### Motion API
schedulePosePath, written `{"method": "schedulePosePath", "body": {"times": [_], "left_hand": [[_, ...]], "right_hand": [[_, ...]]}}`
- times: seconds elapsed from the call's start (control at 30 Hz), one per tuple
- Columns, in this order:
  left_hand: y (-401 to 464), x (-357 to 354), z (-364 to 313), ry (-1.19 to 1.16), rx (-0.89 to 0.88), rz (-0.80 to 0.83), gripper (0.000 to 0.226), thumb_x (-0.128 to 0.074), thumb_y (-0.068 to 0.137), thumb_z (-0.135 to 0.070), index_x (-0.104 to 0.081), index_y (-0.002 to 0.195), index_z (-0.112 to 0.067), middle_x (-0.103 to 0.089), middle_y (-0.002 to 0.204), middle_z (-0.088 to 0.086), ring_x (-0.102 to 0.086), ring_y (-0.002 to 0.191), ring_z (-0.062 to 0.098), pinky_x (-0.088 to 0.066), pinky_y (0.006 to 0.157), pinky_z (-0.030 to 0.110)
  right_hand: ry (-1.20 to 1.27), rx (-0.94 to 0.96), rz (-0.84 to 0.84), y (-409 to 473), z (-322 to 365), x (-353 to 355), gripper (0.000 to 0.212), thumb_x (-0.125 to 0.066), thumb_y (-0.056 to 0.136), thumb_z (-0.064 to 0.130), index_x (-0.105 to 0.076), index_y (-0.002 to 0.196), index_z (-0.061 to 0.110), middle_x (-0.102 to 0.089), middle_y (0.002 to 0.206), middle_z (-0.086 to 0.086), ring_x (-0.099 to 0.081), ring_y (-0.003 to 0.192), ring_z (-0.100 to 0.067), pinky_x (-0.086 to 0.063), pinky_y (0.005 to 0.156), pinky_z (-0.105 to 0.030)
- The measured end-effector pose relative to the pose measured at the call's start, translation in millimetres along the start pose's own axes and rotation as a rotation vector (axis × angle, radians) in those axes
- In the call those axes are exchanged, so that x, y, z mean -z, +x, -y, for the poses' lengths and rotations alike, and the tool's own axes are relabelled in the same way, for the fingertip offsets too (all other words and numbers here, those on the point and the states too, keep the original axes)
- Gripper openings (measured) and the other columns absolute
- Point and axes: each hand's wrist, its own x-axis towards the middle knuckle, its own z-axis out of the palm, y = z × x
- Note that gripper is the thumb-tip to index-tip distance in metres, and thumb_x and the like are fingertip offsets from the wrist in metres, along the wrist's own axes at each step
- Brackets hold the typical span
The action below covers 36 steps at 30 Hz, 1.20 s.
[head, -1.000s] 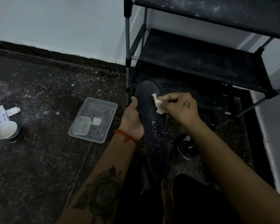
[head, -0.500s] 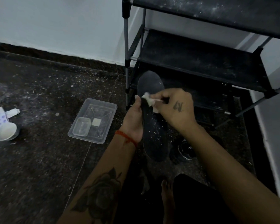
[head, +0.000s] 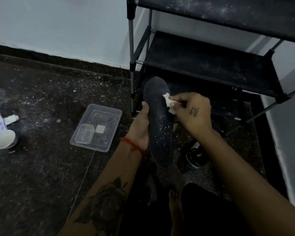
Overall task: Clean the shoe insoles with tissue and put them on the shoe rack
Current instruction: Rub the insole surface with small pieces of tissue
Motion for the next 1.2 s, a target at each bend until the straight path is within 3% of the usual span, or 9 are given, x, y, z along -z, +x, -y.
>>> {"method": "schedulePosePath", "body": {"times": [0.17, 0.33, 0.4, 0.53, 0.63, 0.73, 0.97, 1.03, 1.2], "left_hand": [[1.6, 1.0, 0.1, 0.038, -0.077, -0.076, 0.069, -0.019, 0.097, -0.056, -0.049, 0.131, -0.004, -0.061, 0.117, 0.011, -0.061, 0.094, 0.023, -0.048, 0.083, 0.034], [0.9, 0.0, 3.1, 0.061, -0.048, -0.054, 0.065, -0.019, 0.098, -0.055, -0.053, 0.126, -0.007, -0.064, 0.107, 0.014, -0.063, 0.090, 0.024, -0.052, 0.084, 0.035], [1.7, 1.0, 4.2, 0.069, -0.042, -0.064, 0.062, -0.023, 0.099, -0.051, -0.050, 0.131, -0.006, -0.060, 0.114, 0.016, -0.060, 0.096, 0.025, -0.048, 0.090, 0.037], [3.0, 3.5, 3.8, 0.077, -0.029, -0.077, 0.062, -0.021, 0.098, -0.054, -0.061, 0.107, -0.008, -0.070, 0.088, 0.012, -0.068, 0.075, 0.022, -0.057, 0.067, 0.029], [3.4, 4.8, 3.0, 0.058, -0.036, -0.084, 0.060, -0.021, 0.098, -0.054, -0.061, 0.097, -0.009, -0.073, 0.072, 0.009, -0.069, 0.071, 0.020, -0.055, 0.068, 0.029], [4.0, 4.6, 1.6, 0.070, -0.018, -0.103, 0.062, -0.022, 0.098, -0.055, -0.062, 0.095, -0.008, -0.072, 0.065, 0.009, -0.068, 0.075, 0.018, -0.052, 0.069, 0.031], [3.4, -1.1, 6.3, 0.054, 0.007, -0.047, 0.062, -0.023, 0.097, -0.054, -0.056, 0.121, -0.007, -0.065, 0.104, 0.014, -0.064, 0.087, 0.023, -0.058, 0.069, 0.030], [1.9, -3.2, 5.7, 0.012, 0.018, -0.030, 0.062, -0.024, 0.097, -0.054, -0.057, 0.117, -0.006, -0.065, 0.098, 0.014, -0.065, 0.081, 0.024, -0.059, 0.062, 0.031], [4.9, 2.6, 3.5, -0.001, -0.018, -0.025, 0.062, -0.022, 0.097, -0.055, -0.059, 0.113, -0.007, -0.069, 0.093, 0.012, -0.068, 0.079, 0.023, -0.055, 0.075, 0.031]], "right_hand": [[-0.097, 0.159, 0.311, -22.1, 19.2, -17.5, 0.012, -0.065, 0.084, 0.022, -0.074, 0.091, 0.020, -0.072, 0.088, 0.002, -0.063, 0.078, -0.010, -0.049, 0.068, -0.017], [-0.269, 0.116, 0.171, -10.3, -3.4, -20.0, 0.019, -0.061, 0.085, 0.021, -0.072, 0.101, 0.022, -0.066, 0.103, -0.009, -0.063, 0.091, -0.025, -0.052, 0.082, -0.032], [-0.261, 0.067, 0.125, -5.2, -10.7, -17.2, 0.020, -0.061, 0.086, 0.021, -0.071, 0.103, 0.020, -0.066, 0.104, -0.011, -0.063, 0.091, -0.026, -0.051, 0.082, -0.030], [-0.118, 0.028, 0.038, -5.9, 1.6, -5.0, 0.016, -0.063, 0.086, 0.021, -0.072, 0.098, 0.018, -0.069, 0.099, -0.002, -0.064, 0.087, -0.014, -0.040, 0.068, -0.011], [-0.100, 0.124, 0.205, -24.2, 23.4, -7.1, 0.013, -0.062, 0.086, 0.021, -0.074, 0.091, 0.017, -0.068, 0.083, 0.007, -0.062, 0.076, -0.009, -0.042, 0.056, -0.009], [-0.201, 0.178, 0.306, -30.1, 20.7, -17.7, 0.015, -0.060, 0.087, 0.021, -0.075, 0.090, 0.019, -0.072, 0.091, 0.002, -0.063, 0.081, -0.012, -0.047, 0.067, -0.015], [-0.299, 0.089, 0.110, -5.4, -7.7, -14.6, 0.023, -0.056, 0.090, 0.028, -0.071, 0.102, 0.017, -0.065, 0.101, -0.011, -0.063, 0.086, -0.024, -0.044, 0.074, -0.021], [-0.207, 0.024, 0.066, -2.1, -4.9, -4.7, 0.020, -0.058, 0.087, 0.020, -0.071, 0.102, 0.017, -0.069, 0.100, -0.009, -0.065, 0.083, -0.021, -0.045, 0.074, -0.017], [-0.051, 0.075, 0.298, -27.1, 20.2, -3.5, 0.014, -0.063, 0.084, 0.021, -0.074, 0.092, 0.019, -0.067, 0.083, 0.012, -0.064, 0.077, -0.007, -0.043, 0.059, -0.005]]}}
